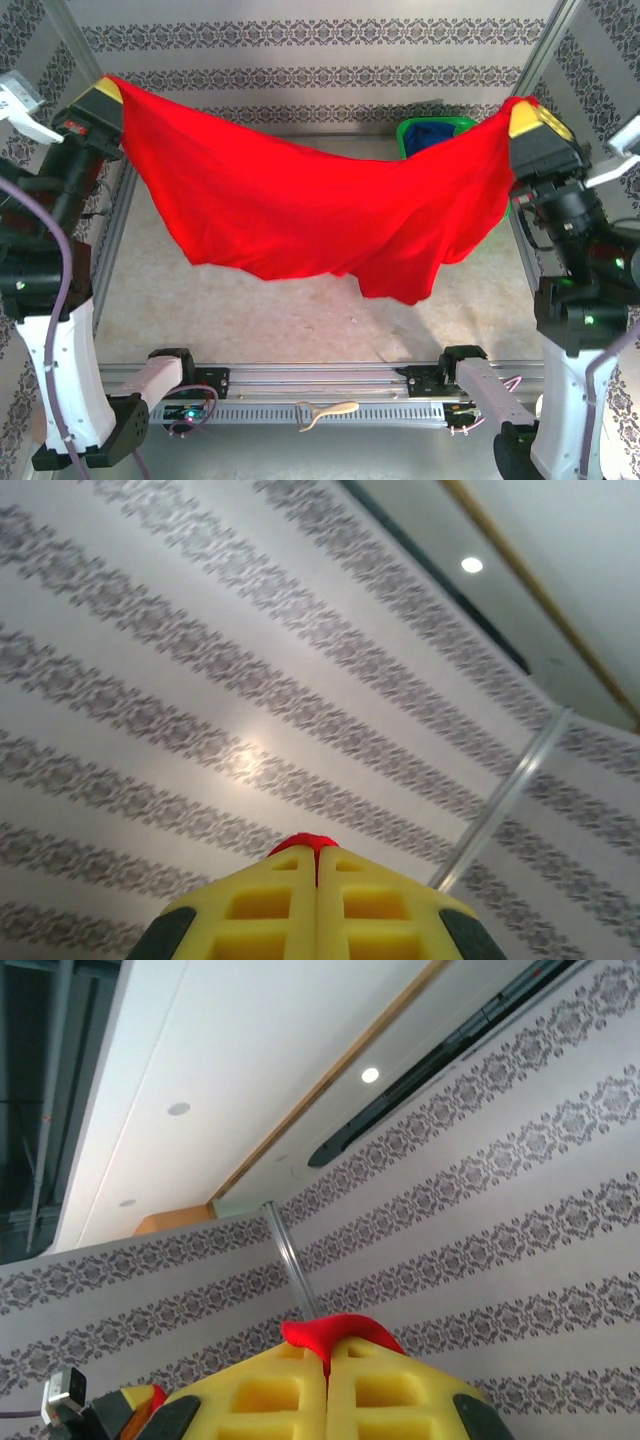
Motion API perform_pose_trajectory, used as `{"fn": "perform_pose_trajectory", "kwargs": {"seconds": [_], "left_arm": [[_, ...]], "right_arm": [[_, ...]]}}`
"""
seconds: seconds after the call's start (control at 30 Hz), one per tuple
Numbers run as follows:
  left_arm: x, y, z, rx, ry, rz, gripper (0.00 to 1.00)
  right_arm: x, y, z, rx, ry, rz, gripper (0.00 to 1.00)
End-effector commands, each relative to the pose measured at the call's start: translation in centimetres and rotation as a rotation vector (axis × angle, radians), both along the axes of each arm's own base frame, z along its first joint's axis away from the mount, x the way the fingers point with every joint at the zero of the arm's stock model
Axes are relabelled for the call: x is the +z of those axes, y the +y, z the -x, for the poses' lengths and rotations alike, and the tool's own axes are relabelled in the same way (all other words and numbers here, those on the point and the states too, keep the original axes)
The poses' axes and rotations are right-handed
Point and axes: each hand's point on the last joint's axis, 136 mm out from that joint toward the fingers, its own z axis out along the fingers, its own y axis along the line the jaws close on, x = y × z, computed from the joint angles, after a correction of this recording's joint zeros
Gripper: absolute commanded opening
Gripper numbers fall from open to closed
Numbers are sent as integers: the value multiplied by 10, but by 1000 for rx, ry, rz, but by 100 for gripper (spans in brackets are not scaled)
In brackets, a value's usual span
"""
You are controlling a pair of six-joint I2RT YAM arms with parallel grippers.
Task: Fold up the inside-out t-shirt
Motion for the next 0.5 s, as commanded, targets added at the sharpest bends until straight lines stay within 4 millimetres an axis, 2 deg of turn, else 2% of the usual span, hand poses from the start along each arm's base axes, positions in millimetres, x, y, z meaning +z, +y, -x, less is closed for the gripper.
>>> {"fn": "perform_pose_trajectory", "kwargs": {"seconds": [0.0,0.1,0.13,0.23,0.33,0.47], "left_arm": [[-101,29,-84,88,273,0,0],[-174,42,-129,100,403,29,0],[-204,46,-145,103,456,34,0],[-271,56,-183,117,573,9,0],[-322,66,-219,128,676,-29,0],[-355,82,-262,170,750,-77,0]], "right_arm": [[-40,3,-86,10,169,15,0],[-88,16,-157,14,302,57,0],[-107,25,-180,27,346,76,0],[-162,54,-242,53,457,151,0],[-212,80,-302,86,553,201,0],[-254,98,-377,85,636,226,0]]}}
